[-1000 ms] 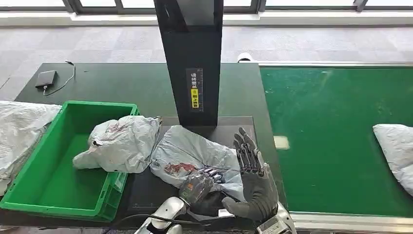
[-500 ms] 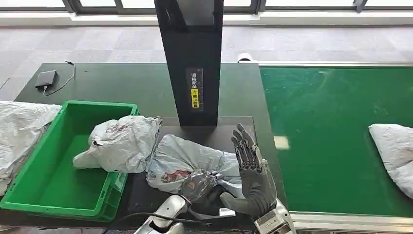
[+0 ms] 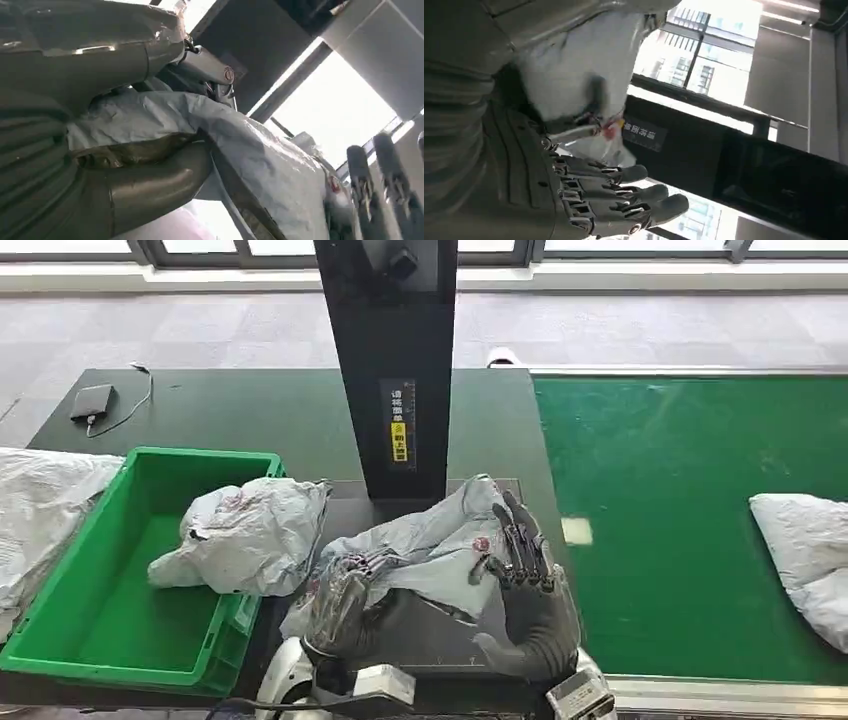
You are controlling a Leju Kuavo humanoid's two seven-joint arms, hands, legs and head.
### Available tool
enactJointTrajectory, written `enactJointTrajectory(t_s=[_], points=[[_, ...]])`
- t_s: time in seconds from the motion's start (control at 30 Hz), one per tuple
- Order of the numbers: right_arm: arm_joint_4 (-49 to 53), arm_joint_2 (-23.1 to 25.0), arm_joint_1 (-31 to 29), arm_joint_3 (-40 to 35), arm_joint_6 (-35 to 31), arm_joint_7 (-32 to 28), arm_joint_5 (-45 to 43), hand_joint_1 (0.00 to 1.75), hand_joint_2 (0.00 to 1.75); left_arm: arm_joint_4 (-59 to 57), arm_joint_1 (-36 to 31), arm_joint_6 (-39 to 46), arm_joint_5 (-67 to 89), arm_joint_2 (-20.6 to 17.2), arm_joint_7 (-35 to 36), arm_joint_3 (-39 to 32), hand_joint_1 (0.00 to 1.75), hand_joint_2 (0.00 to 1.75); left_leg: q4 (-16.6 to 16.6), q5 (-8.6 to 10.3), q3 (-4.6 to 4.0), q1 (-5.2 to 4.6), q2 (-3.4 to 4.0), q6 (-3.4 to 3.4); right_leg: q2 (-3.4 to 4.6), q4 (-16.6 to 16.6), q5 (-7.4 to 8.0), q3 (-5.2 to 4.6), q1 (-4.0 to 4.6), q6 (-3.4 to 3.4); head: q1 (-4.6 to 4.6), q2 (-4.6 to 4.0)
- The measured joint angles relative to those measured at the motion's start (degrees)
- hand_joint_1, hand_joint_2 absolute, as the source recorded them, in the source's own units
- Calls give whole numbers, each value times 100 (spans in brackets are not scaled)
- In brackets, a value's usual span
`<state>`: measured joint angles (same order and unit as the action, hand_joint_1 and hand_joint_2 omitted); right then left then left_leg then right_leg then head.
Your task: Moved the parcel from conveyor to table for the left to box.
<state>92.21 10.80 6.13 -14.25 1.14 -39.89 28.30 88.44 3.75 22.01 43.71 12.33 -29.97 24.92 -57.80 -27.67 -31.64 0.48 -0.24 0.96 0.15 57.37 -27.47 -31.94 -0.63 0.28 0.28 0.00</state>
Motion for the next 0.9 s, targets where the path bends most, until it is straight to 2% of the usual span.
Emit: enactJointTrajectory(t_s=[0.13, 0.27, 0.5, 0.6, 0.7, 0.8, 0.9], points=[[2, 0, 4, 83, 17, -13, -55, 0, 175, 494, 276, -212, -438, -61, -342, -74, 175, 175, 0, 1, -1, 0, -3, -1, -7, -1, 0, 3, -1, 0, 0, 0], [66, 0, 69, 251, 179, -13, -203, 0, 175, 1137, 500, -1107, -1792, -127, -955, -168, 175, 175, 0, 1, -1, 0, -2, -1, -6, -1, 1, 4, -2, 0, 2, 0], [129, 0, 94, 409, 225, -13, -249, 0, 175, 1901, 663, -1414, -2300, -267, -1018, -376, 175, 175, 0, 1, 0, -1, -3, 0, -6, 0, 1, 5, 0, 0, 2, 0], [129, 0, 86, 433, 299, -13, -284, 0, 175, 2252, 707, -1375, -2993, -382, -1018, -473, 175, 175, 0, 1, 0, -1, -2, 0, -5, 1, 1, 3, 1, 0, 2, 0], [129, 2, 36, 518, 319, -9, -308, 0, 175, 2815, 709, -1990, -3782, -422, -1025, -892, 175, 175, 0, 2, 0, -1, -3, 0, -6, 1, 1, 5, 1, 0, 0, 0], [129, 26, -3, 595, 361, 11, -323, 0, 175, 3125, 627, -2663, -4019, -194, -1027, -1723, 175, 175, 0, 2, 2, -1, -2, 0, -5, 1, 1, 5, 1, 0, 0, 0], [129, 59, -59, 691, 382, 13, -367, 0, 175, 3188, 338, -2817, -4024, -26, -1025, -2429, 175, 175, 0, 6, 4, -1, -3, -1, -7, 1, 3, 8, 0, 0, 2, 0]])
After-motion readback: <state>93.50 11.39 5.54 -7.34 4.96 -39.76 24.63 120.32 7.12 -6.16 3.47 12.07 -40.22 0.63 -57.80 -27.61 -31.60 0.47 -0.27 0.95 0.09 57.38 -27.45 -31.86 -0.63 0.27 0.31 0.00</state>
